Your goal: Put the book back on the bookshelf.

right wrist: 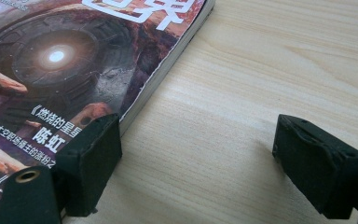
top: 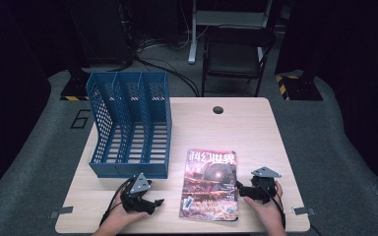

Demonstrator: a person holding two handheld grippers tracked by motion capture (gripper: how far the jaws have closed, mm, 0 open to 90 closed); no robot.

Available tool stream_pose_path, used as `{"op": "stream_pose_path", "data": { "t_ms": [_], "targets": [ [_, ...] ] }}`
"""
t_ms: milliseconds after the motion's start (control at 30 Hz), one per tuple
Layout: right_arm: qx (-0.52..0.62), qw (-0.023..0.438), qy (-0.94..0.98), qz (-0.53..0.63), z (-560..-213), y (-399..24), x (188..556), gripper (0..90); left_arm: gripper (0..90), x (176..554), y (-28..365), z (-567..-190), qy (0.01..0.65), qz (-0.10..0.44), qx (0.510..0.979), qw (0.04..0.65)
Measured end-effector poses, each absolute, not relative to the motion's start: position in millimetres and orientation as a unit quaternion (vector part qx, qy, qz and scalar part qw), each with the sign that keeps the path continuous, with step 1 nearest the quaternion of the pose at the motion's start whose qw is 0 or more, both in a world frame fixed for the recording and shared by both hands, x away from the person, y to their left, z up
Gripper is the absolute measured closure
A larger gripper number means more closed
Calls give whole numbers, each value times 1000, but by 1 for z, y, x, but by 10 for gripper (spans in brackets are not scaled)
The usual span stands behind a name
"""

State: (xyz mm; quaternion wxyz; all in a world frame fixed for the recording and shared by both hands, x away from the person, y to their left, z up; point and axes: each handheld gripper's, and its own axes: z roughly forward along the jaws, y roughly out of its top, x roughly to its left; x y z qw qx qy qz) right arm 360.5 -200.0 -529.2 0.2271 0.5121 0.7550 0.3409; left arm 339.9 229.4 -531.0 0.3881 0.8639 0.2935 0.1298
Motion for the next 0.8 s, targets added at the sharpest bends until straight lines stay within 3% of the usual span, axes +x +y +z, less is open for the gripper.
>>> {"op": "stream_pose_path", "data": {
  "t_ms": [467,800],
  "targets": [
    [510,228,754,346,-529,-200,357,182,155,339,229,-530,298,129,865,383],
    [520,215,760,325,-523,-195,356,258,161,337,228,-527,302,125,871,367]
  ]
}}
